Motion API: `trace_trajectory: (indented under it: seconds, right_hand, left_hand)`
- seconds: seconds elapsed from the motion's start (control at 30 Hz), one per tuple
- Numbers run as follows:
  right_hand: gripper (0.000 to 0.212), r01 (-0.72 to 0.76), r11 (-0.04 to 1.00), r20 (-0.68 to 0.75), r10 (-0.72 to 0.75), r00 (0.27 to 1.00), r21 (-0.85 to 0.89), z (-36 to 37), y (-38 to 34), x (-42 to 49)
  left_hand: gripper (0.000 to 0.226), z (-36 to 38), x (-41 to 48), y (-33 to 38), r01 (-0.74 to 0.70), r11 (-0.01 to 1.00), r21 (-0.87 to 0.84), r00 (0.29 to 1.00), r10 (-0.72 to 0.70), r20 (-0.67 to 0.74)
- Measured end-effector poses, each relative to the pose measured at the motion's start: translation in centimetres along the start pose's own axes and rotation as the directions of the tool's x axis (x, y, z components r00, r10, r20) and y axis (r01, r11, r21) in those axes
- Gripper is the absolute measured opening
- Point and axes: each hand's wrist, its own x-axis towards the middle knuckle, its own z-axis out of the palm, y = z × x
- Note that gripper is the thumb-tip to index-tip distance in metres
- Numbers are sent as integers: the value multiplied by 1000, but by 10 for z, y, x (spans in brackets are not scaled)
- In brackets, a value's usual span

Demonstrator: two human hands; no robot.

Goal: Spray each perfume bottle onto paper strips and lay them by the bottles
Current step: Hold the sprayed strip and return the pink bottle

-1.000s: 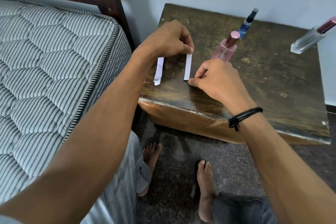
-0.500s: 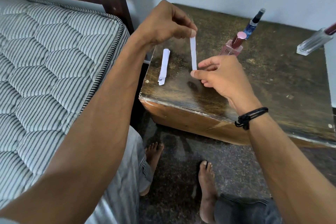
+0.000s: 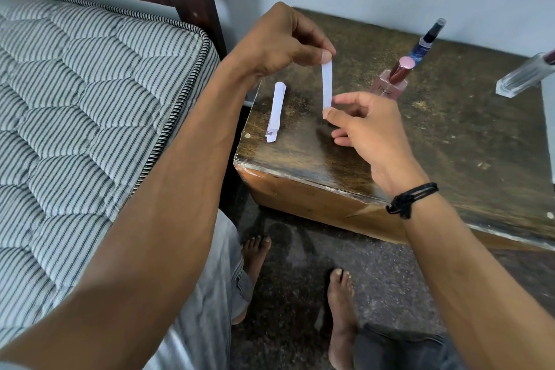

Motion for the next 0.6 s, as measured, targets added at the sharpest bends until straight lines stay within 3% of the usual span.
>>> trace_trajectory:
  seconds: [0.2, 0.6]
  right_hand:
    - [12, 7, 999, -54, -4, 999, 38, 1, 2, 0]
    - [12, -31, 996, -3, 32, 999, 89, 1, 2, 1]
  left_hand:
    - [13, 0, 0, -1, 8, 1000, -27, 1000, -7, 6]
    - [13, 5, 1, 1, -15, 999, -35, 1000, 14, -25]
